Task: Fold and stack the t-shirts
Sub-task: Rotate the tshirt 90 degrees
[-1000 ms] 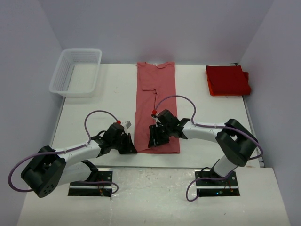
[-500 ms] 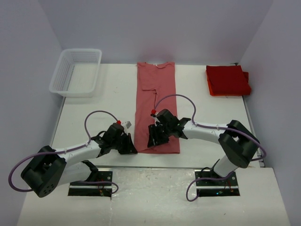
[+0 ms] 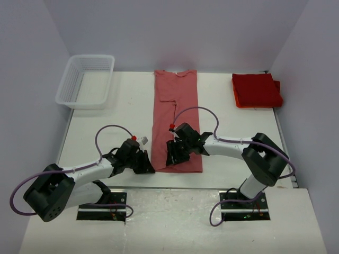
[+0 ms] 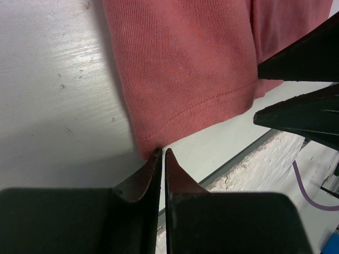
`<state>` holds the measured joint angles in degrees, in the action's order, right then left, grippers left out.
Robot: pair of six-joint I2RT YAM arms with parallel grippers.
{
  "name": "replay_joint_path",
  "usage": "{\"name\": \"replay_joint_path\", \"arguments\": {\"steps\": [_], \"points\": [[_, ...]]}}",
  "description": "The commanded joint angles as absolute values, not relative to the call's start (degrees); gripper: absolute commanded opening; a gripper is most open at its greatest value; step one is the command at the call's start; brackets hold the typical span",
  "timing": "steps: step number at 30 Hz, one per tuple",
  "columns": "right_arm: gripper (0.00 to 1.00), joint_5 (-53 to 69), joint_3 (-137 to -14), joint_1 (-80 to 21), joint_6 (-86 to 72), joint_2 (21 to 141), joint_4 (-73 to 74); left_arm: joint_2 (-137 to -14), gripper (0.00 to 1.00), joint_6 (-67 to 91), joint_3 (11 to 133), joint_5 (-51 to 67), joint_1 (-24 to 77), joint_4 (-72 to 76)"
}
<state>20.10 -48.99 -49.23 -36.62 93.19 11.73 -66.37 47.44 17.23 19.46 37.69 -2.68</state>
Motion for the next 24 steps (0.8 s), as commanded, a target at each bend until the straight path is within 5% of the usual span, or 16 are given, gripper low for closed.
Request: {"name": "replay_joint_path", "arguments": {"steps": [1,10,24], "points": [[0.48,20.56,-50.71,-49.66,-36.47,93.87,9.67,-66.36,0.06,47.55,16.26,18.89,38.06,-3.16],[0.45,21.27,-50.45,-49.66,-36.47,95.27,8.53,-66.36,0.06,47.55,16.08,18.9,38.06,-3.16],[0.09,17.5,-50.89,-49.75,-36.39,92.38,12.38,-66.1,0.05,48.51,15.56,18.37,38.06,-3.51]]}}
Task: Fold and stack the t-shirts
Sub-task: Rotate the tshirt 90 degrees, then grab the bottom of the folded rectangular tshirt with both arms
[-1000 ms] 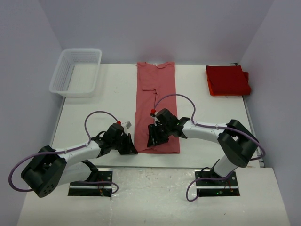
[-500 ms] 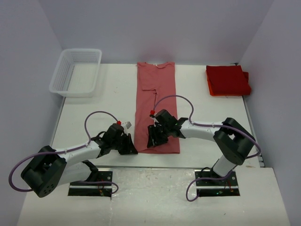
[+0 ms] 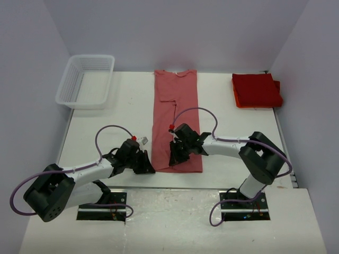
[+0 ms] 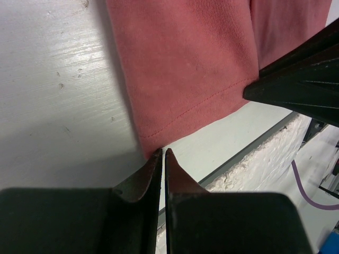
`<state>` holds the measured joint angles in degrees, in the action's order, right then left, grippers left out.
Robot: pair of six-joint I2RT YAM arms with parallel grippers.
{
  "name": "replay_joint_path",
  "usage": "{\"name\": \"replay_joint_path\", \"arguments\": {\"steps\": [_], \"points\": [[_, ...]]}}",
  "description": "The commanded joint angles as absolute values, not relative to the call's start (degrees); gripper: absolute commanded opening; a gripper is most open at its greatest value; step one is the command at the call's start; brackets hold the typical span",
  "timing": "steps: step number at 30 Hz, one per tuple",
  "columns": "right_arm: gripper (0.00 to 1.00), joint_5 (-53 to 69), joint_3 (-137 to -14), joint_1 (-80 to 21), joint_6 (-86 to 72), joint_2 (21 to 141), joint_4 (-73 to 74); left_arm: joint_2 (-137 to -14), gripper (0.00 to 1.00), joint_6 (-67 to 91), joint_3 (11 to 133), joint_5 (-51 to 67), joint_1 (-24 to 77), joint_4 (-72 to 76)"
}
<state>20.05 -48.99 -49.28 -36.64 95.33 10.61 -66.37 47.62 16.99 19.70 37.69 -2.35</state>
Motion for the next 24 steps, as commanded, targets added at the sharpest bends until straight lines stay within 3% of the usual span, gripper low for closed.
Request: {"name": "replay_joint_path", "arguments": {"steps": [1,3,24], "points": [[0.05,17.23,-50.89,-49.75,-36.3,91.94,12.91,-65.83,0.05,48.69,15.56,18.28,38.06,-3.52],[0.0,16.88,-50.89,-49.75,-36.21,90.89,13.62,-65.22,0.04,49.13,15.21,18.11,38.06,-3.87],[0.02,18.81,-45.97,-51.15,-40.16,96.68,7.74,-61.18,0.03,49.04,15.65,17.84,38.14,-8.17]]}}
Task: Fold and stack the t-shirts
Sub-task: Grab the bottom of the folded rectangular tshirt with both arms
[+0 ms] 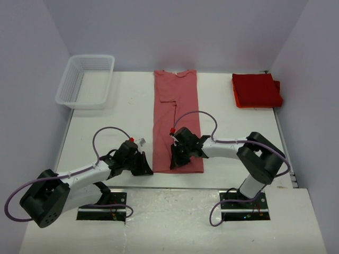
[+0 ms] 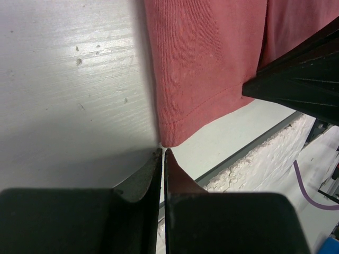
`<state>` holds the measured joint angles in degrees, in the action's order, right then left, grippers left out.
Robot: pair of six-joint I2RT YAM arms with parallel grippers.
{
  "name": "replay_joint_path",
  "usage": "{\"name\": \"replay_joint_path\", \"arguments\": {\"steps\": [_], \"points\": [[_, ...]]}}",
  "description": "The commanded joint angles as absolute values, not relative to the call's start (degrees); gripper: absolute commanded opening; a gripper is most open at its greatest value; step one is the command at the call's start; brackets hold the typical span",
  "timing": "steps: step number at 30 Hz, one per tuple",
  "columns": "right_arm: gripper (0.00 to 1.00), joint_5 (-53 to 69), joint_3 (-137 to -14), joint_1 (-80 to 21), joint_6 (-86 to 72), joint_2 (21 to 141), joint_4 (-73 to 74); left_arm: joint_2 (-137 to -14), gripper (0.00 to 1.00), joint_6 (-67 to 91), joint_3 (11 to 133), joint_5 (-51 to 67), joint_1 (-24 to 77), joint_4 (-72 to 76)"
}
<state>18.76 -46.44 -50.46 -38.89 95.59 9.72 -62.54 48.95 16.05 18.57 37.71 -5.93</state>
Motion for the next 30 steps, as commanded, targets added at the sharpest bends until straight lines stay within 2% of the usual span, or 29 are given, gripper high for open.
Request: {"name": "replay_joint_path", "arguments": {"steps": [1,11,17,21,23,24,25,27,30], "points": [[0.03,18.9,-46.05,-51.24,-40.25,97.55,7.47,-60.82,0.03,49.04,15.73,17.93,38.06,-8.35],[0.11,15.47,-47.98,-53.7,-39.46,95.37,10.36,-56.43,0.03,48.43,18.19,17.4,38.06,-12.57],[0.23,10.81,-49.74,-55.9,-38.58,89.58,15.29,-54.58,0.07,47.2,21.0,13.63,38.06,-17.48],[0.42,9.06,-50.36,-56.69,-38.85,84.74,18.97,-53.79,0.15,46.67,22.32,9.76,38.06,-19.68],[0.47,8.09,-50.89,-57.04,-39.37,81.58,21.08,-54.66,0.18,46.58,22.24,9.84,38.06,-19.34],[0.52,7.48,-50.8,-57.13,-39.55,80.43,21.7,-55.28,0.2,46.5,21.89,10.28,38.06,-18.47],[0.55,6.86,-50.45,-57.22,-40.25,79.2,22.23,-56.41,0.22,46.49,21.62,10.81,38.14,-17.76],[0.66,5.63,-49.66,-57.22,-40.87,75.17,23.99,-57.56,0.28,46.49,20.49,11.78,38.14,-15.75],[0.83,2.3,-47.21,-57.22,-42.18,69.72,26.45,-59.41,0.41,46.58,19.34,12.83,38.14,-12.84]]}}
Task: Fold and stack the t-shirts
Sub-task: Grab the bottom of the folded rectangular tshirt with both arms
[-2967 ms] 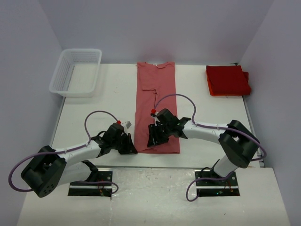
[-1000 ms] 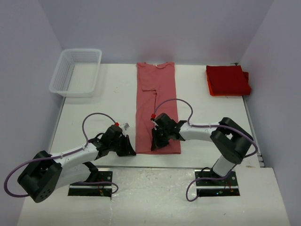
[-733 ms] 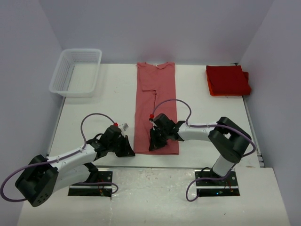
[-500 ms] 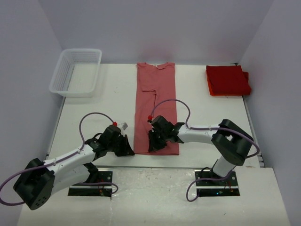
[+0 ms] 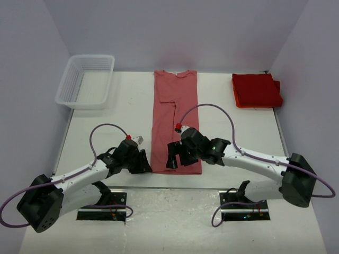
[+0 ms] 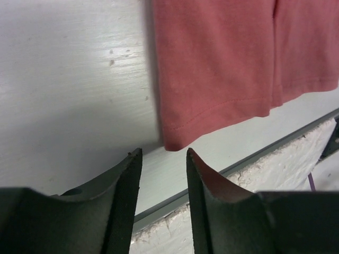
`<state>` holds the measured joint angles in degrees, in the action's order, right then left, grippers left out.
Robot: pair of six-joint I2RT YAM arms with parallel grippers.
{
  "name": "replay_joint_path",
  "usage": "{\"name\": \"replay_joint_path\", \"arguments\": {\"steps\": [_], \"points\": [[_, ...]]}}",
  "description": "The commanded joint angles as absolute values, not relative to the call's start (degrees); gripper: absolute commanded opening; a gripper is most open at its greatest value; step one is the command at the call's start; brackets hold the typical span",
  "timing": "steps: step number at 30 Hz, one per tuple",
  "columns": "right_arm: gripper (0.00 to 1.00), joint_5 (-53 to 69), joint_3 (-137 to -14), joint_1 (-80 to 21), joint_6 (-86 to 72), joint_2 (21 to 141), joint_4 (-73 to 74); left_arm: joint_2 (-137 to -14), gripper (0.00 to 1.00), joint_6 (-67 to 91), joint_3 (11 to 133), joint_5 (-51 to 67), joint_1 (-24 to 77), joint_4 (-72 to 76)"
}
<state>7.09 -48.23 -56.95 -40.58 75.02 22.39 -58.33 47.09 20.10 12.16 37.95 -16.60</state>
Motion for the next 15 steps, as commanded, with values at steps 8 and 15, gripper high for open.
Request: {"name": "replay_joint_path", "arguments": {"steps": [8,15], "points": [[0.93,-1.93,-39.03,-56.6,-47.89,62.23,28.3,-63.72,0.49,45.97,19.07,14.15,38.14,-8.45],[0.93,-5.09,-31.13,-55.99,-55.71,59.5,28.56,-65.3,0.49,46.14,18.19,15.64,38.14,-6.94]]}}
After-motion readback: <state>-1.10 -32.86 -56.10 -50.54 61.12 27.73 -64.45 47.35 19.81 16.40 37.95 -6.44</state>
